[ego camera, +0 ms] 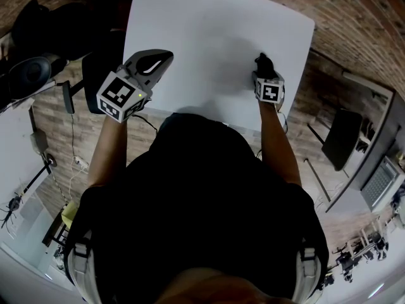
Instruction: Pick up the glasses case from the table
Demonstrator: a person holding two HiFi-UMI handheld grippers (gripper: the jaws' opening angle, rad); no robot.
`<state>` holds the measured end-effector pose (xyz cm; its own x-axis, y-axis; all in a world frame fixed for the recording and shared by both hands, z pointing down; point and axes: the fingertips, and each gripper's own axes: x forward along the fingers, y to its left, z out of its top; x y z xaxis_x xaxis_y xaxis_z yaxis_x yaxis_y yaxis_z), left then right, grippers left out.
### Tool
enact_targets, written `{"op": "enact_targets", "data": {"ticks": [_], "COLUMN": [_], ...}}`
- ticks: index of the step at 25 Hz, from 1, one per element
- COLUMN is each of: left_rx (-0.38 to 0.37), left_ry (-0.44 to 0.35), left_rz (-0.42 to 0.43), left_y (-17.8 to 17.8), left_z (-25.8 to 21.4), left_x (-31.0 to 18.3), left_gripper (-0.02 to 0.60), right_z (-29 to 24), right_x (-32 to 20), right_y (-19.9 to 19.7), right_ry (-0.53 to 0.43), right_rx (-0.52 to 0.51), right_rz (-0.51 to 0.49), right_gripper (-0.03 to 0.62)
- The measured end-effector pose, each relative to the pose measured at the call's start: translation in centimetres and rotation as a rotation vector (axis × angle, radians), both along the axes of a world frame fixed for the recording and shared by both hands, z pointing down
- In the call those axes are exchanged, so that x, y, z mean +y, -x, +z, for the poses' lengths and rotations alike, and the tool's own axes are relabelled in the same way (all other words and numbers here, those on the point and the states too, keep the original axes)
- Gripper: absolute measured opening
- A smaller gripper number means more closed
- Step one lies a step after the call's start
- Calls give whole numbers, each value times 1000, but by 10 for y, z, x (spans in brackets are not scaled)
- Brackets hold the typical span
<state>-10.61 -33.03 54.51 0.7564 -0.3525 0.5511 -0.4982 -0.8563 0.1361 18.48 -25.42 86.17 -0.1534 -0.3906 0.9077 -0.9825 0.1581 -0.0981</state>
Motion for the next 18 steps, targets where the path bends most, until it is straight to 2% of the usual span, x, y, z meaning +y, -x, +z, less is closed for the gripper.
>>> {"op": "enact_targets", "data": {"ticks": [8, 18], "left_rx": [7, 13], "left_ry": [-15, -35], "left_rz": [1, -12], "left_y": [-1, 6], "left_z": [-8, -17], "left_x": [3, 11], "left_gripper": [11, 11], "right_z": [-1, -5], "right_x": [1, 0], "right_y": [-1, -2], "right_ry": [9, 19], "right_rx": [-8, -96], "right_rz": [-20, 36], "right_gripper": [342, 334]}}
